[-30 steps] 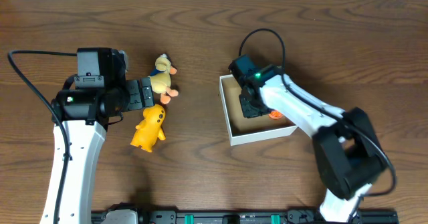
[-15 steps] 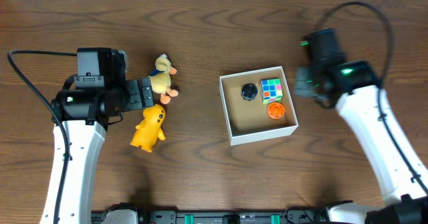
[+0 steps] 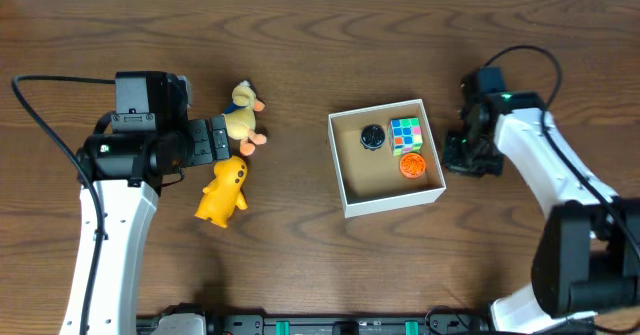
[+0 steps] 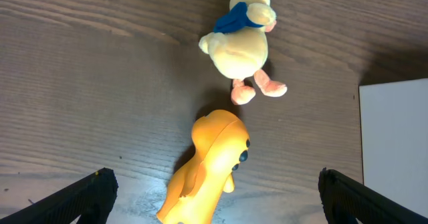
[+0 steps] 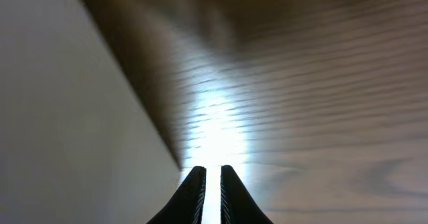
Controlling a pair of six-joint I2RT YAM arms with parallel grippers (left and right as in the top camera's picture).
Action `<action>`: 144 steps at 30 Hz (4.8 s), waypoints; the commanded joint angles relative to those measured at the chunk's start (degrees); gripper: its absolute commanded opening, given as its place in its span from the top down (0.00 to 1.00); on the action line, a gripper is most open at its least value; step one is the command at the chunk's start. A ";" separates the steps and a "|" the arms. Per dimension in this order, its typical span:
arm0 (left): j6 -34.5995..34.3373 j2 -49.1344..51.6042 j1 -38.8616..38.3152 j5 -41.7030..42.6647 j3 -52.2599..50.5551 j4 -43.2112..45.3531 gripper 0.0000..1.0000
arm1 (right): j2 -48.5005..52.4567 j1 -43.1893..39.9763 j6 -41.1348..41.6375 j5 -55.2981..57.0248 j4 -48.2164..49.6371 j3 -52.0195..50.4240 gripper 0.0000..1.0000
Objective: Pack container
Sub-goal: 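Withdraw right gripper from the box and raise left arm toward duck, then grasp the white plush duck with the left gripper and lift it, then carry the duck with the left gripper into the box and release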
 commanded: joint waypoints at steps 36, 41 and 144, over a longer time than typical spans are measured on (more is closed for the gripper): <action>18.32 26.49 -1.88 -1.81 20.94 0.76 0.02 | -11.02 -0.35 -1.81 8.20 -2.08 7.28 0.29; 19.04 35.85 -2.23 -1.77 20.94 3.58 0.02 | -11.02 -0.35 -1.81 8.22 -6.14 7.26 0.28; 44.87 35.17 -29.83 -1.09 24.37 8.63 0.12 | -11.02 -0.11 -1.81 8.50 -5.62 7.26 0.34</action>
